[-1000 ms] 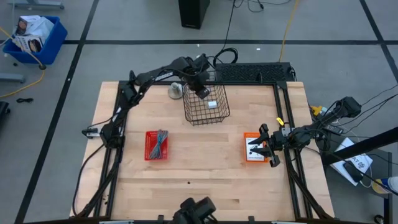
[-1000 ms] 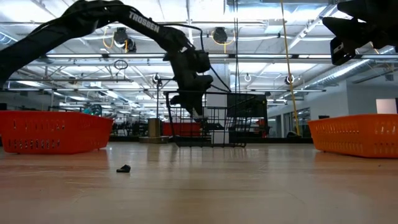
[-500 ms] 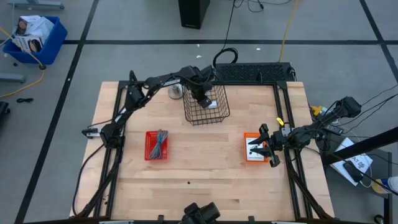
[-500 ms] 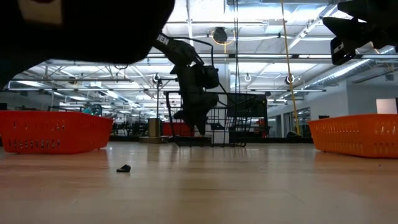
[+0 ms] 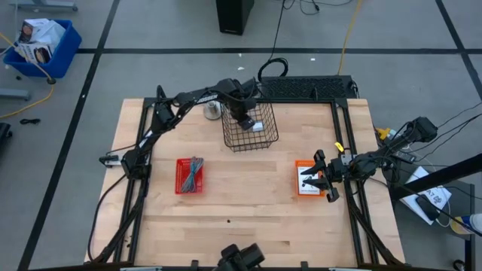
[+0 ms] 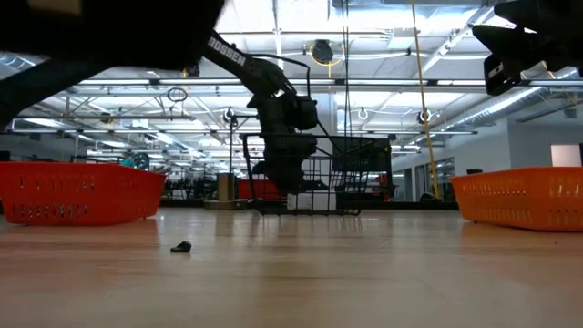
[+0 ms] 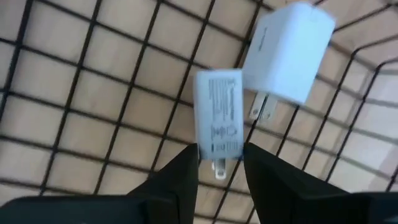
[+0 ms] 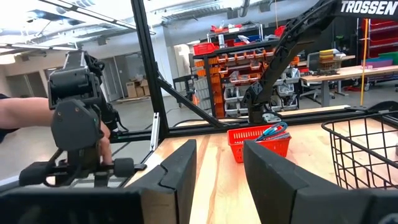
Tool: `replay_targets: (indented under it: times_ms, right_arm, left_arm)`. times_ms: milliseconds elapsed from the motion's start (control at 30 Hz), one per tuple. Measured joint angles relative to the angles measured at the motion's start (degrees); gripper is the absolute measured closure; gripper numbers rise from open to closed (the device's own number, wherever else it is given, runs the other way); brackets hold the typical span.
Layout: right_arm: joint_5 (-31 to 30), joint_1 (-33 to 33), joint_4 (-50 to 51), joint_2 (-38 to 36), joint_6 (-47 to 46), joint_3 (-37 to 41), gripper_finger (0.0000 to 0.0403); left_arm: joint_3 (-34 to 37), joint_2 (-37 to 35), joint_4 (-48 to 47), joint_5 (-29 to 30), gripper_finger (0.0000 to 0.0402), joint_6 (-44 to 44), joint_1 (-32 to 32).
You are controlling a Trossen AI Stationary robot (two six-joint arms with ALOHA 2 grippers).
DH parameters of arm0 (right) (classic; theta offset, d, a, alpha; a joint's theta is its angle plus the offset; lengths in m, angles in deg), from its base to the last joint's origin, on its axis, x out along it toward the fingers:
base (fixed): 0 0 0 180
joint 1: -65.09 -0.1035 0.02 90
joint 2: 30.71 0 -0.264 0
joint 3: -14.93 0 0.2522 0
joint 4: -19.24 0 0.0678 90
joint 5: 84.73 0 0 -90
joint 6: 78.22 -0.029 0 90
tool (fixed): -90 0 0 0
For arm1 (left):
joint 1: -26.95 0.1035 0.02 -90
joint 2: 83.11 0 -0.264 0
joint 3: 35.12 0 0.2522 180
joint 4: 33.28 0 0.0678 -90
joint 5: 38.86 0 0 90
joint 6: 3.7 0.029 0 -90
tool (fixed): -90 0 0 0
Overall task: Pick and place items into bin
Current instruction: Put the white charger adapter into the black wire basket, then return to Home Position
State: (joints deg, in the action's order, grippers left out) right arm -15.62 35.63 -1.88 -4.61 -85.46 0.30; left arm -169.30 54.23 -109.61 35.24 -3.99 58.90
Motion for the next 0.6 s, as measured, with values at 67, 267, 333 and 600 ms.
replay_targets:
  times_ms: [67, 267, 333, 600]
  right_arm:
    - [0.0, 0.0, 0.0, 0.0, 0.0, 0.0, 0.0277]
    - [0.0, 0.0, 0.0, 0.0, 0.0, 0.0, 0.0277]
    - [0.0, 0.0, 0.0, 0.0, 0.0, 0.0, 0.0277]
    - [0.0, 0.0, 0.0, 0.0, 0.0, 0.0, 0.0277]
  left_arm:
    - [0.0, -0.5, -0.8, 2.0, 0.0271, 1.6, 0.0]
    - [0.0, -5.2, -4.3, 5.0, 0.0271, 5.6, 0.6]
    - [0.0, -7.4, -6.0, 4.7, 0.0271, 5.2, 0.6]
    - [2.1, -21.6, -5.1, 3.9, 0.0271, 4.3, -4.9]
